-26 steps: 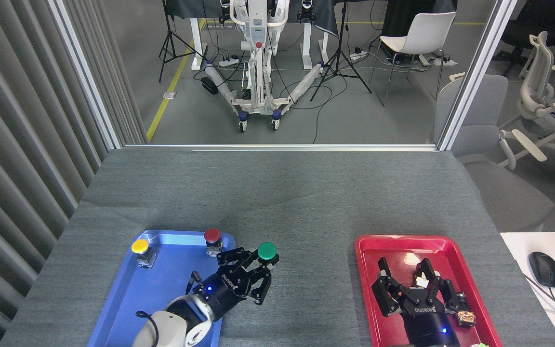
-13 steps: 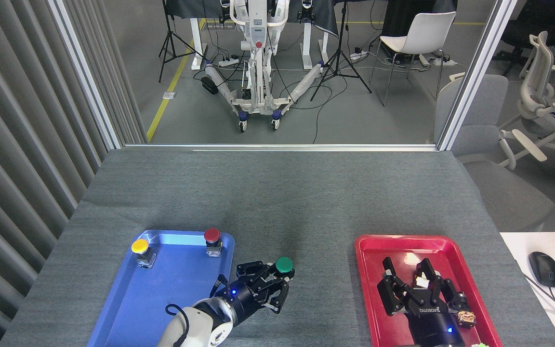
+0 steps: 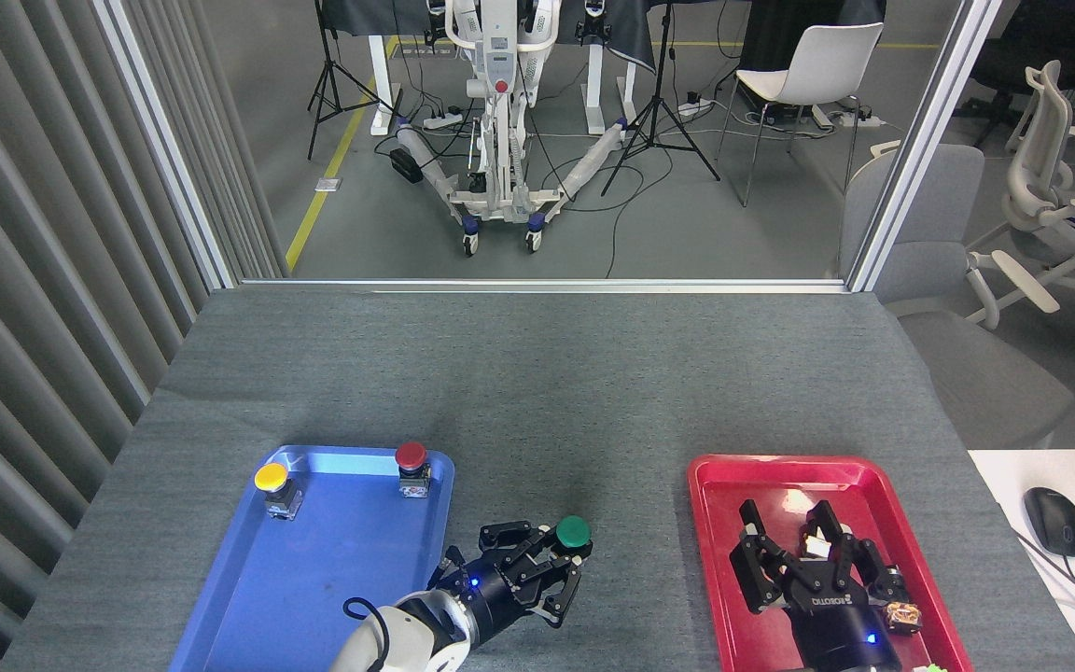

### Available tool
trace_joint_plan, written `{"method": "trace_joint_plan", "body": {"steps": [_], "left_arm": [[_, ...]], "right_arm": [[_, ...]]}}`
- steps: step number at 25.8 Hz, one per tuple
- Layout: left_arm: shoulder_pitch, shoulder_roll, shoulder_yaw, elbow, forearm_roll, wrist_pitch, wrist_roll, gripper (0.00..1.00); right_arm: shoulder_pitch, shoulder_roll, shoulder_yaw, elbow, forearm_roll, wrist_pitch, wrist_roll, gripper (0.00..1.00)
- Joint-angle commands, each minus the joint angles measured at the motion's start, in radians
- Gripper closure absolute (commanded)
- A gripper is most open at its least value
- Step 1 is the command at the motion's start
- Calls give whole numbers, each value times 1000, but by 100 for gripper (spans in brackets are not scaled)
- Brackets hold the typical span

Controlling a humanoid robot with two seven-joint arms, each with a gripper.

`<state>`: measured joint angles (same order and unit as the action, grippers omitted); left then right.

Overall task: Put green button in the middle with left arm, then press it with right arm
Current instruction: 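Release the green button on the table and withdraw the left hand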

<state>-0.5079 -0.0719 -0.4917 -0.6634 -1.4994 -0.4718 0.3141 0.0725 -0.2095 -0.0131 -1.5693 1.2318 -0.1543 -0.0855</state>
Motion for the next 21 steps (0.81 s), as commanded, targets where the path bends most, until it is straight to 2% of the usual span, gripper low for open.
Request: {"method": "trace_joint_plan", "body": {"steps": [1, 2, 3, 8, 10, 12, 14, 16, 18, 21], "left_arm": [[6, -2, -1, -4, 1, -1, 22, 20], [14, 0, -1, -12, -2, 1, 23, 5], [20, 3, -1, -16, -4, -8, 23, 1], [55, 12, -10, -104, -4, -19, 19, 1], [81, 23, -10, -163, -1, -19, 16, 1], [141, 70, -2, -258, 10, -8, 10, 1], [196, 116, 16, -349, 10, 35, 7, 1], [238, 152, 30, -421, 11, 90, 7, 1], [285, 204, 59, -510, 21, 113, 5, 1], [394, 273, 186, -665, 85, 111, -6, 1]], "right_arm": [[4, 1, 2, 0, 0, 1, 1, 14], [3, 1, 2, 0, 0, 1, 1, 16], [1, 1, 4, 0, 0, -1, 1, 18], [0, -1, 22, 0, 0, -2, 1, 34], [0, -1, 25, 0, 0, -8, 1, 49], [-2, -4, 42, 0, 0, -10, 4, 66], [-3, -7, 68, 0, 12, -2, 4, 87], [-16, -7, 110, 0, 21, 1, 4, 99], [-34, -8, 160, 0, 29, 1, 16, 100], [-72, -5, 194, 3, 29, 2, 105, 100]]}}
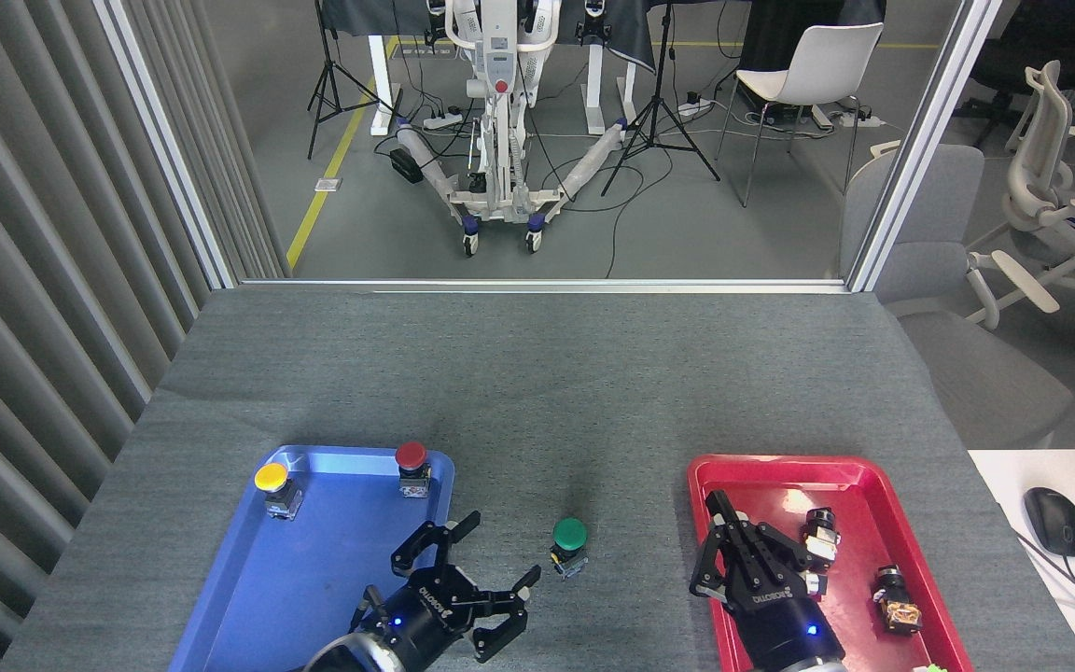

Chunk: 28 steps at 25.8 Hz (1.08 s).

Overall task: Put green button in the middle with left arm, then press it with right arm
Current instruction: 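Release the green button on the table and withdraw the left hand, then move the right hand over the green button and press it down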

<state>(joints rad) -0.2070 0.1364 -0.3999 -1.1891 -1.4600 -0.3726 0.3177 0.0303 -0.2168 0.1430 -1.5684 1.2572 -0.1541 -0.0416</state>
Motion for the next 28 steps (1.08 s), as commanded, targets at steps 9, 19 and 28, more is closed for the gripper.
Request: {"method": "trace_joint_plan", "body": {"steps": [9, 19, 28], "left_arm": [[225, 101, 544, -173, 185, 3, -31, 1], [224, 100, 555, -110, 196, 18, -35, 1], [218, 101, 553, -107, 207, 21, -35, 1]], "right_arm": [[-150, 2, 202, 88, 8, 61, 92, 100], [-156, 51, 240, 228, 111, 68, 89, 100], [-194, 113, 239, 343, 175, 68, 78, 100]]}}
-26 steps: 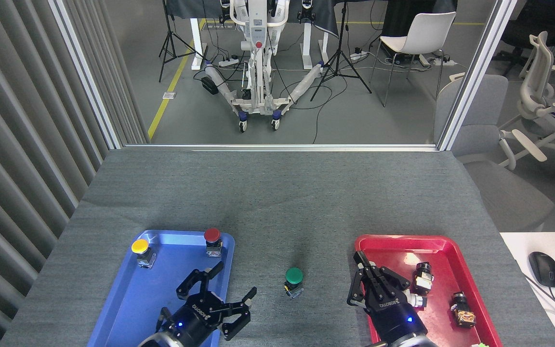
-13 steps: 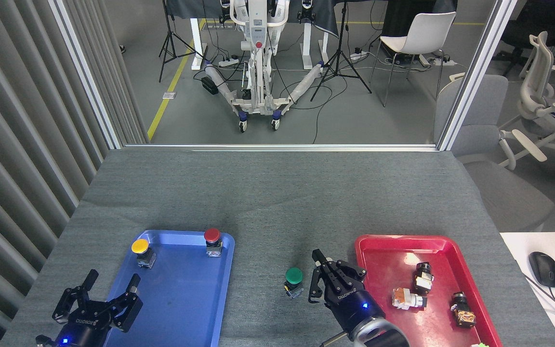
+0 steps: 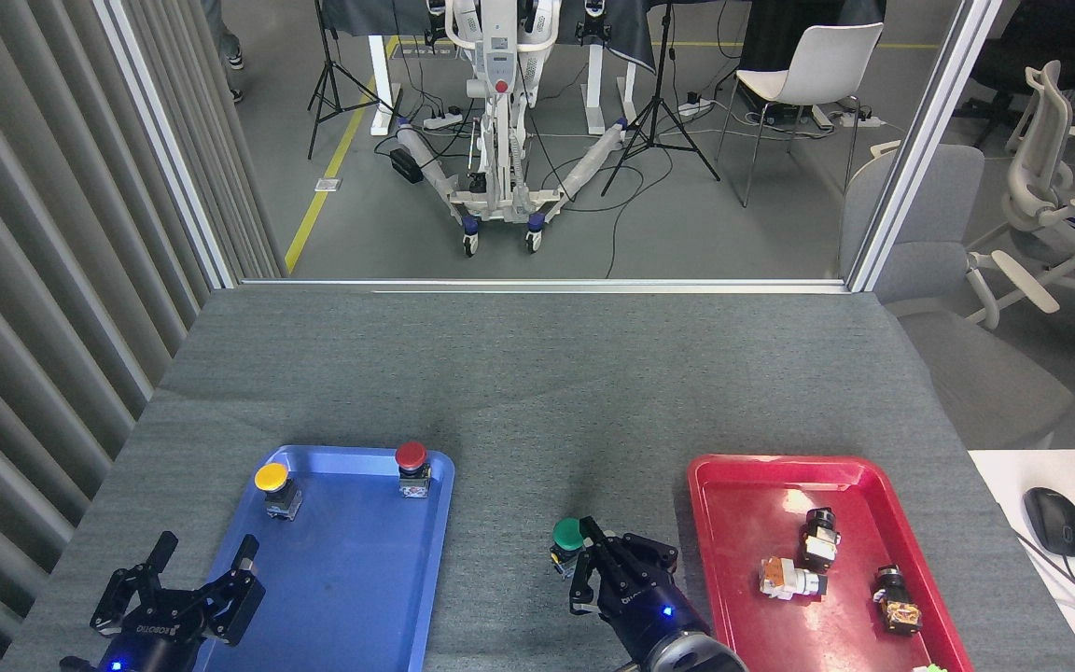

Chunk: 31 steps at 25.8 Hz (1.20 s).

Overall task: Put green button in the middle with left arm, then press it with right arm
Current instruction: 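Move the right hand over the green button and press it down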

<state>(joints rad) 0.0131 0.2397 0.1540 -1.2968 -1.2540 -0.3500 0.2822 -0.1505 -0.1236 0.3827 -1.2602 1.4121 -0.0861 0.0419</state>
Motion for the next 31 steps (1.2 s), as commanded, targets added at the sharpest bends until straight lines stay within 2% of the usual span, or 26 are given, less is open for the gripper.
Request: {"method": "trace_joint_plan", "body": {"steps": [1, 21, 26, 29, 31], "left_arm": [[-2, -3, -2, -1, 1, -1, 0, 1], [-12, 0, -1, 8, 25, 2, 0, 1], [-13, 6, -1, 17, 30, 0, 0, 1], [-13, 6, -1, 21, 30, 0, 0, 1], [-12, 1, -1, 24, 31, -1, 0, 1]], "right_arm": [[-15, 19, -1, 36, 21, 0, -5, 100], [-20, 36, 1, 93, 24, 8, -23, 100], [-21, 59, -19, 82, 15, 16, -50, 100], [-40, 91, -56, 70, 11, 17, -53, 94], [-43, 93, -82, 38, 11, 17, -53, 81]]}}
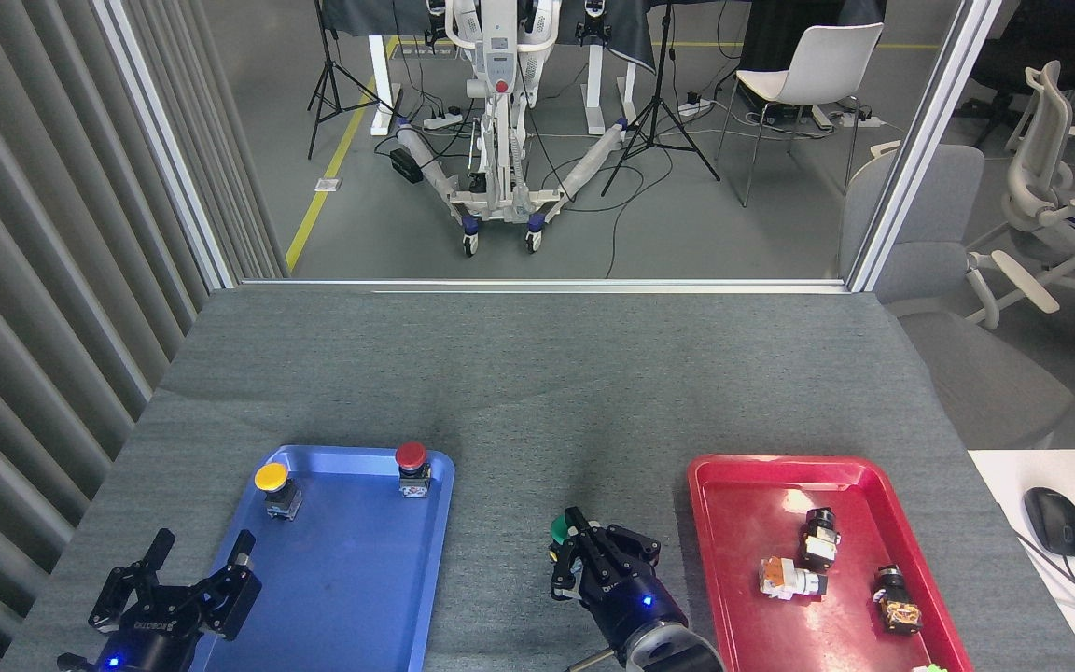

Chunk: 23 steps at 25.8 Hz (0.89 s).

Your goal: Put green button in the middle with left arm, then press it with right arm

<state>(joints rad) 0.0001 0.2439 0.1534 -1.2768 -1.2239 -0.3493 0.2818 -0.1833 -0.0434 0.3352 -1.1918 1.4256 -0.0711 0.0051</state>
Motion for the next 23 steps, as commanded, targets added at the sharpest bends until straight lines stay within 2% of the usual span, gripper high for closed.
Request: {"method": "trace_joint_plan", "body": {"steps": [1, 2, 7, 10, 12, 15, 19, 21, 23], "left_arm": [[3, -5, 0, 2, 1, -4, 0, 1], [3, -5, 0, 2, 1, -7, 2, 1], [14, -8, 32, -29, 54, -8, 7, 1], [12, 6, 37, -21, 73, -34, 4, 1], [11, 11, 37, -19, 73, -62, 4, 1], [14, 6, 37, -18, 73, -65, 4, 1], [15, 3, 29, -9, 73, -79, 2, 1], [8, 6, 8, -6, 73, -103, 0, 1], [5, 11, -8, -16, 69, -192, -4, 1]], "right_arm": [[-12, 14, -41, -49, -2, 4, -16, 69], [-12, 14, -48, -69, -2, 5, -16, 55], [-15, 14, -87, -103, -1, 40, -16, 2], [-16, -10, -91, -106, -1, 43, -16, 0], [-8, -33, -131, -118, -1, 43, -16, 0], [2, -38, -191, -132, -2, 40, -37, 0], [25, -39, -220, -135, -2, 30, -148, 0], [65, -56, -232, -163, -2, 13, -212, 0], [102, -75, -257, -184, -2, -15, -243, 0]]}}
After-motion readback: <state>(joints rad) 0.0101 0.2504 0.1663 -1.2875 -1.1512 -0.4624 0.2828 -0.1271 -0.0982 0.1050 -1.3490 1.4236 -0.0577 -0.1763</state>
